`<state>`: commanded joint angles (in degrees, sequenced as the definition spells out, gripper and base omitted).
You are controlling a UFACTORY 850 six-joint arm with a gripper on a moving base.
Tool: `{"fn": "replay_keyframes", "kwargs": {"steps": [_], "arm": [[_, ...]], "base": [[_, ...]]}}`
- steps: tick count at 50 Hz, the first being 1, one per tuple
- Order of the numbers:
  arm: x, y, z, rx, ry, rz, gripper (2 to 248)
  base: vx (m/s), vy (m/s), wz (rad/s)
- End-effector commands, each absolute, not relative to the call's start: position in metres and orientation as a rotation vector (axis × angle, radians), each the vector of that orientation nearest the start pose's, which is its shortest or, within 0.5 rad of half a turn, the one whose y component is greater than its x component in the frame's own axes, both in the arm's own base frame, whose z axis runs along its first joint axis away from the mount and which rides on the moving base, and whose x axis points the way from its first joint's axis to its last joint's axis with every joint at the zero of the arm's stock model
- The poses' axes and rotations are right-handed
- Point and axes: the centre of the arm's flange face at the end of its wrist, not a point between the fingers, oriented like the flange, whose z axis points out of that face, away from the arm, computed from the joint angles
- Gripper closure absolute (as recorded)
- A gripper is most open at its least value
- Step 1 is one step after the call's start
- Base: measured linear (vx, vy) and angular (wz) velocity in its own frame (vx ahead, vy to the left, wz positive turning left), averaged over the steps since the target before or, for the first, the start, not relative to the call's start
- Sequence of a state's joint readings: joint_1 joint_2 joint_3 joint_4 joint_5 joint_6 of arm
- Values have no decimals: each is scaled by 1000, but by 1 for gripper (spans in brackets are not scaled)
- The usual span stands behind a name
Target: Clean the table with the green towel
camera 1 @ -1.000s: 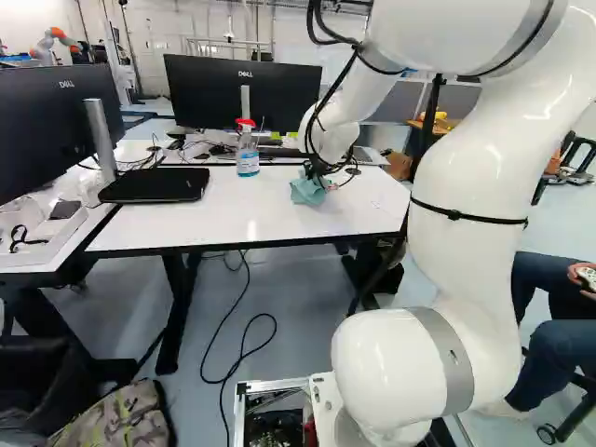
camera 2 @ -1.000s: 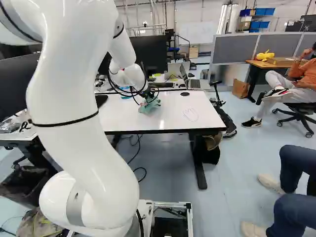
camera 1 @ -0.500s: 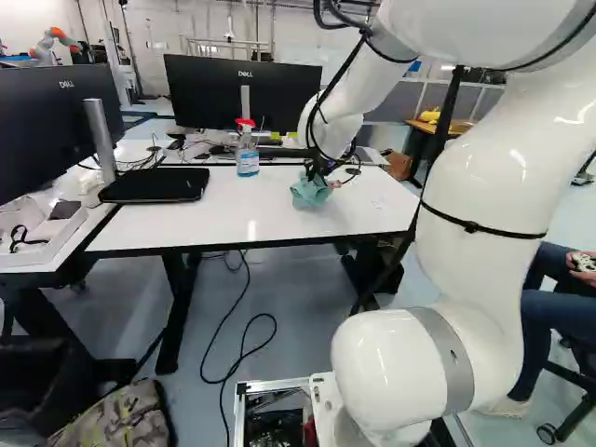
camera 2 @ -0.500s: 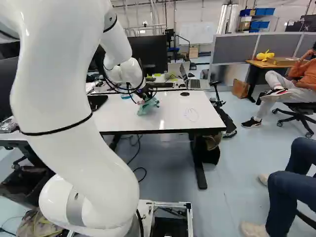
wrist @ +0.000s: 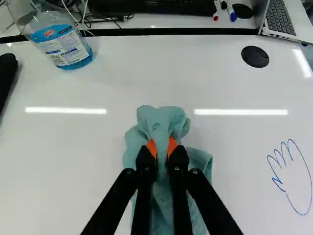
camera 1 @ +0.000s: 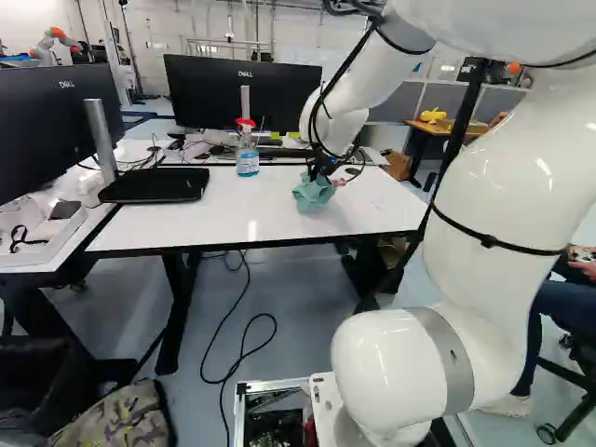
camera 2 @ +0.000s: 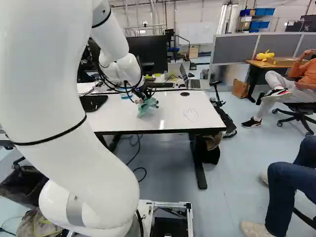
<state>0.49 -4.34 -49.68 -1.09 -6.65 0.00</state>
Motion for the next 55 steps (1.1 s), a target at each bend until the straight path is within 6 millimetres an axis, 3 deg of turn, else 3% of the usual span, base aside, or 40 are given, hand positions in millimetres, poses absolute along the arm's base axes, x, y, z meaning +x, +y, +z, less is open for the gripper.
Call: {"fn": "replay_keyframes", "kwargs": {"steps": [10,30,55], "arm": [[481,0,501,-2964,-28,-1066,207],[456,-23,500,-2984,48,-1059,207],[458,-64,499,-3020,182,-1026,207]], "base": [[0,0,0],[0,0,0],[0,0,0]]}}
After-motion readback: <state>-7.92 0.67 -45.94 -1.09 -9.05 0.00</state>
